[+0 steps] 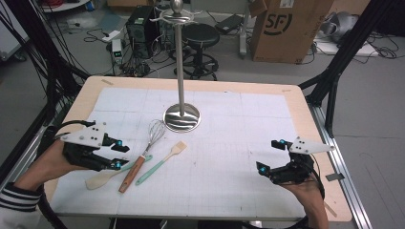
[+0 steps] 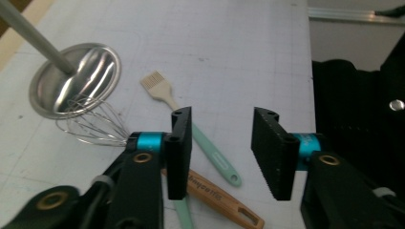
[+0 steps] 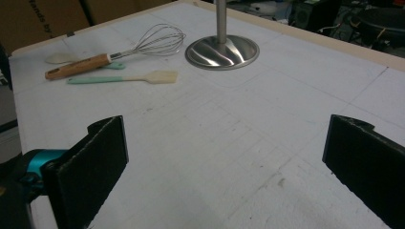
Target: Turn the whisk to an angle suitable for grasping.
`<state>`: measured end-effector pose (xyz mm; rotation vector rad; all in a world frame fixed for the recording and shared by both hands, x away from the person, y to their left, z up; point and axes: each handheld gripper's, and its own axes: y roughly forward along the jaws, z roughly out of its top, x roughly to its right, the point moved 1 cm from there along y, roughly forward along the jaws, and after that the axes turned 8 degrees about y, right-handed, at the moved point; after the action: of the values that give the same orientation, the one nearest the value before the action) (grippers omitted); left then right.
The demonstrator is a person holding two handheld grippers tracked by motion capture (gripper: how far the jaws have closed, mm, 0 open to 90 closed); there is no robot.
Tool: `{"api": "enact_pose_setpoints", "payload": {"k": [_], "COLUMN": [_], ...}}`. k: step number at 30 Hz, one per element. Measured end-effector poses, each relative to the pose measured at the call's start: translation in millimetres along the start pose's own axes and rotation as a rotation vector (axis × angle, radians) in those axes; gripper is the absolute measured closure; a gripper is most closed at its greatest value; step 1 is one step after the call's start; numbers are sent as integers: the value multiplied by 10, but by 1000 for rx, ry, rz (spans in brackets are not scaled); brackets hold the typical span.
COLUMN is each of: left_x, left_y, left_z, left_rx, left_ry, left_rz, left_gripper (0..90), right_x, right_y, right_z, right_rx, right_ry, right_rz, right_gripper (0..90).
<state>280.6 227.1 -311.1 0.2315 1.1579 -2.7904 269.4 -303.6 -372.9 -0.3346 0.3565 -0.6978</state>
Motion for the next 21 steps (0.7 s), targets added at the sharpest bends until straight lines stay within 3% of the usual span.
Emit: {"api": "enact_pose_setpoints", "payload": {"k": [5, 9, 21], "left_x": [-4, -8, 22], "left_y": [140, 237, 599], "left_z": [9, 14, -33], "left_rx": [-66, -106, -197], "left_ry": [13, 8, -3], "left_rz": [-44, -42, -121], "left_gripper": [817, 891, 898], "right_x": [-33, -53, -76], "right_y": [30, 41, 77], "right_z": [11, 22, 41], "right_rx": [-13, -16, -30], "right_ry": [-16, -24, -38], "right_rz": [12, 15, 17], "right_gripper": [1, 1, 1]}}
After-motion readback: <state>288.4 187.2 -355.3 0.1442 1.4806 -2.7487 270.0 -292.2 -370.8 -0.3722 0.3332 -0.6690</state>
